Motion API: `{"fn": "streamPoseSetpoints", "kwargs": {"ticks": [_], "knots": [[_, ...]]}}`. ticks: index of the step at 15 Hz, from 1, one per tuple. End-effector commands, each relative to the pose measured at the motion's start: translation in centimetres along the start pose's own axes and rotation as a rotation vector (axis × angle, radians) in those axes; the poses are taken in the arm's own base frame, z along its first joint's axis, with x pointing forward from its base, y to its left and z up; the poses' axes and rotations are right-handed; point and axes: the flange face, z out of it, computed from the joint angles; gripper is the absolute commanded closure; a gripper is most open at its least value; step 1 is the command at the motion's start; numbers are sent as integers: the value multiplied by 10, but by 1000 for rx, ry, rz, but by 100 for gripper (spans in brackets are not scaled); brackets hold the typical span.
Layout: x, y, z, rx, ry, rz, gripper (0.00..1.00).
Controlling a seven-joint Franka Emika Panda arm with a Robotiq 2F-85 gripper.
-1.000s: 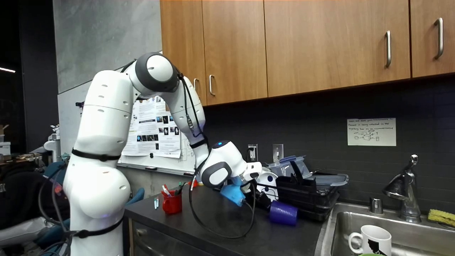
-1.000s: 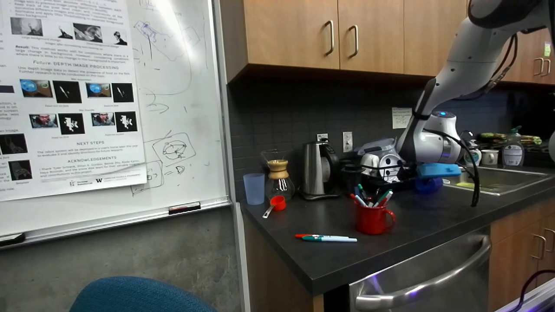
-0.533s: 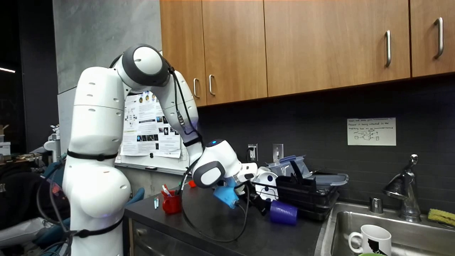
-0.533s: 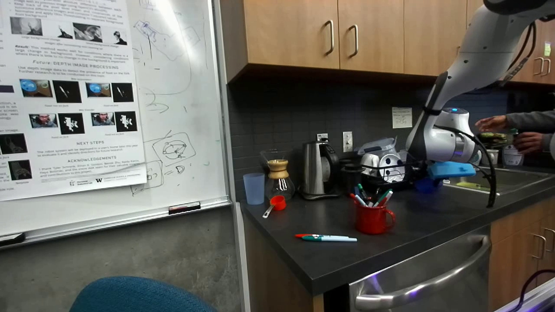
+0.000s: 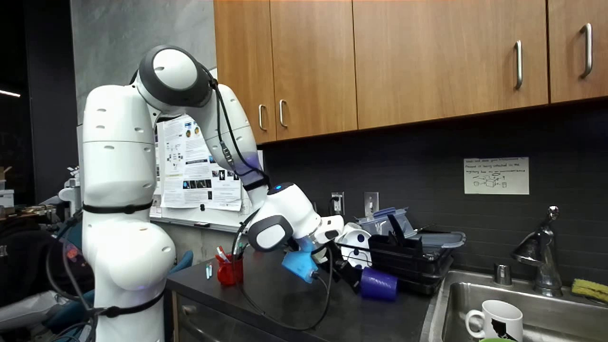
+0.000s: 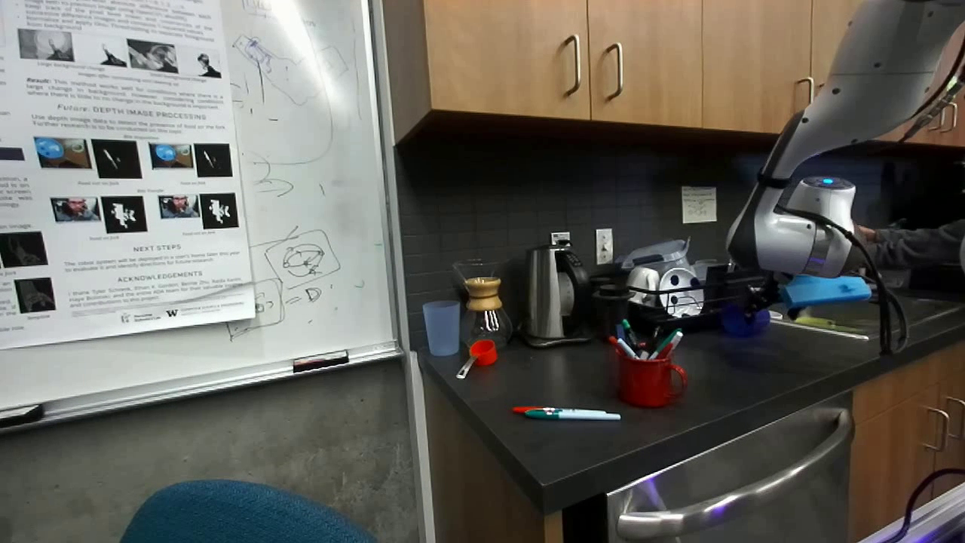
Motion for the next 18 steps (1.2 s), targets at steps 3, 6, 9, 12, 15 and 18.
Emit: {"fn": "streamPoseSetpoints", "kwargs": {"ticks": [3,6,9,12,15,18], "knots": [[26,-2,-30,-37,122,-4,0],[45,-12,-37,-36,159,36,0],[69,-17,-40,-35,194,63,0],[80,-12,-29,-54,189,76,0],[85,4,-14,-91,169,85,0],[76,11,5,-129,126,74,0]]}}
